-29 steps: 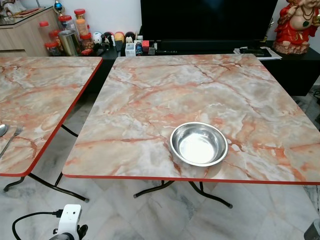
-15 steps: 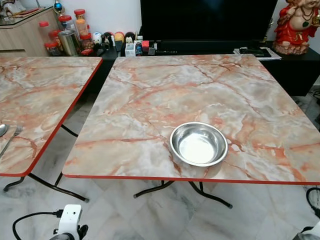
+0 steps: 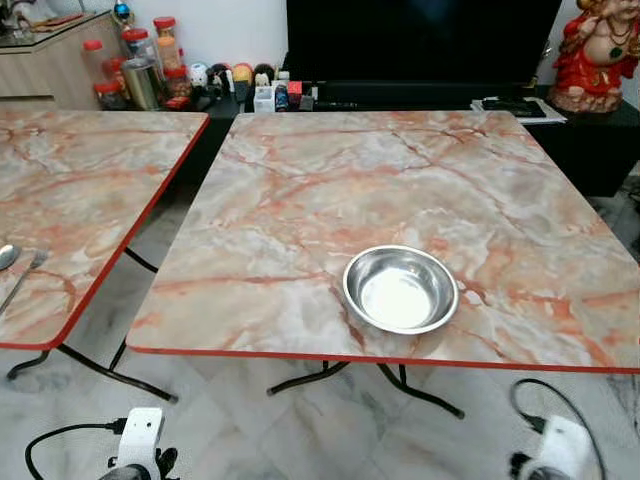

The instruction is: Setting the table

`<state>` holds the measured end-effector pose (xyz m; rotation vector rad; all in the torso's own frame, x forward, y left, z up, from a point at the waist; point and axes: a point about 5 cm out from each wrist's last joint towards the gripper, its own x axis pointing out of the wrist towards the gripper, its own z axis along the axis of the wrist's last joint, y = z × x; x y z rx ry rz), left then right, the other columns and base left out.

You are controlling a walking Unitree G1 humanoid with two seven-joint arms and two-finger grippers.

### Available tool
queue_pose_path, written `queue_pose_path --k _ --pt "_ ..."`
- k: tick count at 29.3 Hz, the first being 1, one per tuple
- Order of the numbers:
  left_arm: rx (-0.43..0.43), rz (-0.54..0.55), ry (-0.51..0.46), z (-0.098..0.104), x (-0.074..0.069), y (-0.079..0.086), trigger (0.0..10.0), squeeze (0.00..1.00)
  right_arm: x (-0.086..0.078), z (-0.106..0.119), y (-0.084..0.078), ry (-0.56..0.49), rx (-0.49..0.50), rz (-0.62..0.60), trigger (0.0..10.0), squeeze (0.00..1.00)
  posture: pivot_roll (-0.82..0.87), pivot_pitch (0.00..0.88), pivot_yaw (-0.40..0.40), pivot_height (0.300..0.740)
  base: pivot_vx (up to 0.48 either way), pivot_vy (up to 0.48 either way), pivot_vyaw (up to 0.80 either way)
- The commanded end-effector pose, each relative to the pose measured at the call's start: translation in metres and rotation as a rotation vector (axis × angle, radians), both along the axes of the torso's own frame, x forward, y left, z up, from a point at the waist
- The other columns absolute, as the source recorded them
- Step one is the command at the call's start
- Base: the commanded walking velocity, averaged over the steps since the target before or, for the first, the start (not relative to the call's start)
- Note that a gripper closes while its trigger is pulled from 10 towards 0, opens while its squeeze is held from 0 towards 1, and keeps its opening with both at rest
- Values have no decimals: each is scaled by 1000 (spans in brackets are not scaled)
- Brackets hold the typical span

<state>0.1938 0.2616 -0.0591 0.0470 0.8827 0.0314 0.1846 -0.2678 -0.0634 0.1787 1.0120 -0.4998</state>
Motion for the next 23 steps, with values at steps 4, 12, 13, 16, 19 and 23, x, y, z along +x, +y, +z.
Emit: queue_pose_path --k 4,12,13,16,19,23 --pt "-14 12 7 -1 -3 1 10000 0 13 -1 23 -81 62 190 10000 0 -33 0 -10 736 0 0 0" --pt "-13 18 9 -2 -5 2 10000 0 2 -11 41 -87 151 284 10000 0 -21 0 -5 736 0 0 0" --pt "-12 17 9 -2 -6 3 10000 0 -1 -14 43 -85 161 301 10000 0 -20 0 -6 736 0 0 0" --pt "-13 19 12 -3 -7 3 10000 0 -5 -16 44 -84 163 296 10000 0 -14 0 -11 736 0 0 0" --pt "-15 23 14 -3 -8 3 10000 0 -7 -16 44 -87 165 289 10000 0 -14 0 -11 736 0 0 0" --pt "-18 25 28 -5 -11 3 10000 0 -14 -19 41 -73 154 255 10000 0 -12 0 -13 736 0 88 0"
